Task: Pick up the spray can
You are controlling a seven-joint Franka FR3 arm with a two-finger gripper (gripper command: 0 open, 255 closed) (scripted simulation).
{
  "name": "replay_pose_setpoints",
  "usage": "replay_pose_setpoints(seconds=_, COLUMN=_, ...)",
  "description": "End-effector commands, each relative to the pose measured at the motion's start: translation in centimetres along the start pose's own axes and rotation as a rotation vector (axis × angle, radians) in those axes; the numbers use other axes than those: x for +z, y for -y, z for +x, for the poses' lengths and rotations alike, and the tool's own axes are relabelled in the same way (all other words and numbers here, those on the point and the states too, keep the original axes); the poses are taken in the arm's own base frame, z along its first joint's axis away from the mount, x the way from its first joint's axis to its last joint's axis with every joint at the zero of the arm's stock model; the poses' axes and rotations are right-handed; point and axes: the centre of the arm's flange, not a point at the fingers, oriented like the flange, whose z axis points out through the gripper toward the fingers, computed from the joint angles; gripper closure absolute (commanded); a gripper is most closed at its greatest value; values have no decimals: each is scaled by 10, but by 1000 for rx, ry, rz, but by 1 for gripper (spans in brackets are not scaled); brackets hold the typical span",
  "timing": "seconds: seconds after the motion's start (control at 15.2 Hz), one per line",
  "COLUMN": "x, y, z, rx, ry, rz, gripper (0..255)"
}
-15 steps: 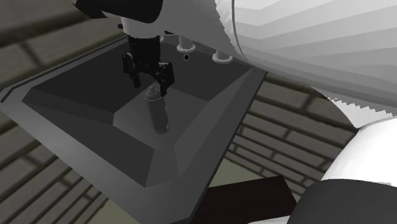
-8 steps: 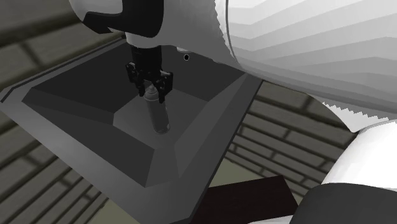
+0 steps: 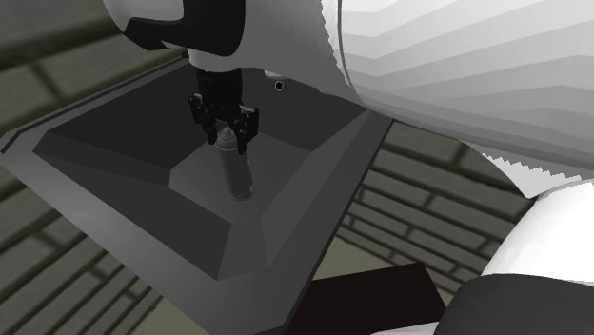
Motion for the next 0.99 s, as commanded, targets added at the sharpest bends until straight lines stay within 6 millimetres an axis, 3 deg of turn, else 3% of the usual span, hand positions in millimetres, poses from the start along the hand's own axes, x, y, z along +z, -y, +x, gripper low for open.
replay_pose_setpoints(seconds=0.0, x=-5, y=0, z=-1, rx=0, ry=1, rz=-1, gripper=255)
replay_pose_setpoints(seconds=0.92, x=-78, y=3, z=-11, rx=0, ry=1, rz=-1, gripper=255)
